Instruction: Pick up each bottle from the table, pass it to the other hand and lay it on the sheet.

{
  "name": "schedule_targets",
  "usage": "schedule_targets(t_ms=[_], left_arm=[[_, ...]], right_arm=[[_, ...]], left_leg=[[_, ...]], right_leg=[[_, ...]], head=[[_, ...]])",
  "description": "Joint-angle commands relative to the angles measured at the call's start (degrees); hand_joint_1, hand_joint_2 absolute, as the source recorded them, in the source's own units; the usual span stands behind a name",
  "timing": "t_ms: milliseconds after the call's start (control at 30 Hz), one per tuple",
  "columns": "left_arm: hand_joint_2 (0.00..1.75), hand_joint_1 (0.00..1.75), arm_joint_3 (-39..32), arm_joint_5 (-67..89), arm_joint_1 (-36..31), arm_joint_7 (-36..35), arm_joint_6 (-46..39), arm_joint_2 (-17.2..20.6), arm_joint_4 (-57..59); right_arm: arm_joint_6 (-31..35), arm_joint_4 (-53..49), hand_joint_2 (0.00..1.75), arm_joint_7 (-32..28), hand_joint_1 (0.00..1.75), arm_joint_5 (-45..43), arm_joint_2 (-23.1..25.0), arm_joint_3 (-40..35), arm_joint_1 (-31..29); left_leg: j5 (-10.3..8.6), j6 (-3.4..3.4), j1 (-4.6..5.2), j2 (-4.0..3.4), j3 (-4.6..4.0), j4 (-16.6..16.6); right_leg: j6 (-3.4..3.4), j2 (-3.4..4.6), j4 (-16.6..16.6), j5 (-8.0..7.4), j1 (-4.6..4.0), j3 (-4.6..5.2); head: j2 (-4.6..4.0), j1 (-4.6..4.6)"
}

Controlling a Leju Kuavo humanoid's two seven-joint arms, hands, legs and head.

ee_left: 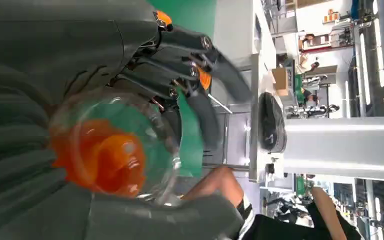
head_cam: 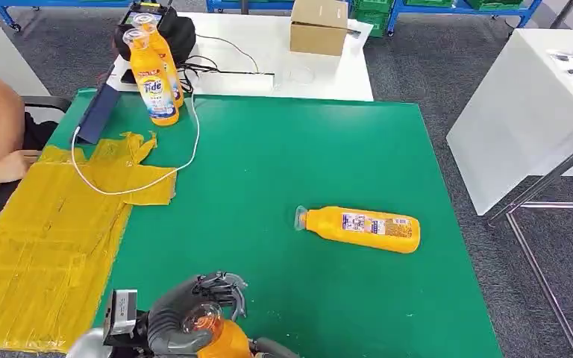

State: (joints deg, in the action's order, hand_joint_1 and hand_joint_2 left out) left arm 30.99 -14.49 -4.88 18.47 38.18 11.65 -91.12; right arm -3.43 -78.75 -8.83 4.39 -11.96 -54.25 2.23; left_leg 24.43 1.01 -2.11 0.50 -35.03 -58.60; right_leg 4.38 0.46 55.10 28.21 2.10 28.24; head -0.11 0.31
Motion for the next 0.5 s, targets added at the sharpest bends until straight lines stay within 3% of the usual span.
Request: schedule_targets(t_ms=[33, 500], left_arm=[[1.75, 0.00, 0.2, -0.6, 0.2, 0.0, 0.6, 0.8, 2.6], [1.75, 0.00, -0.6, -0.5, 1.0, 0.6, 0.6, 1.1, 2.1]], right_arm=[[0.5, -1.2, 1.75, -0.9, 1.75, 0.1, 1.1, 1.5, 0.6], [0.9, -2.6, 1.75, -1.3, 1.75, -0.1, 1.0, 2.3, 0.8]], left_leg=[[0.02, -0.17, 0.08, -0.06, 0.20, 0.1], [0.02, -0.12, 0.05, -0.09, 0.13, 0.1]], right_leg=[[-0.34, -0.04, -0.1, 0.05, 0.01, -0.18], [-0.25, 0.01, 0.0, 0.02, -0.01, -0.10]], head=[[0.00, 0.00], [0.00, 0.00]])
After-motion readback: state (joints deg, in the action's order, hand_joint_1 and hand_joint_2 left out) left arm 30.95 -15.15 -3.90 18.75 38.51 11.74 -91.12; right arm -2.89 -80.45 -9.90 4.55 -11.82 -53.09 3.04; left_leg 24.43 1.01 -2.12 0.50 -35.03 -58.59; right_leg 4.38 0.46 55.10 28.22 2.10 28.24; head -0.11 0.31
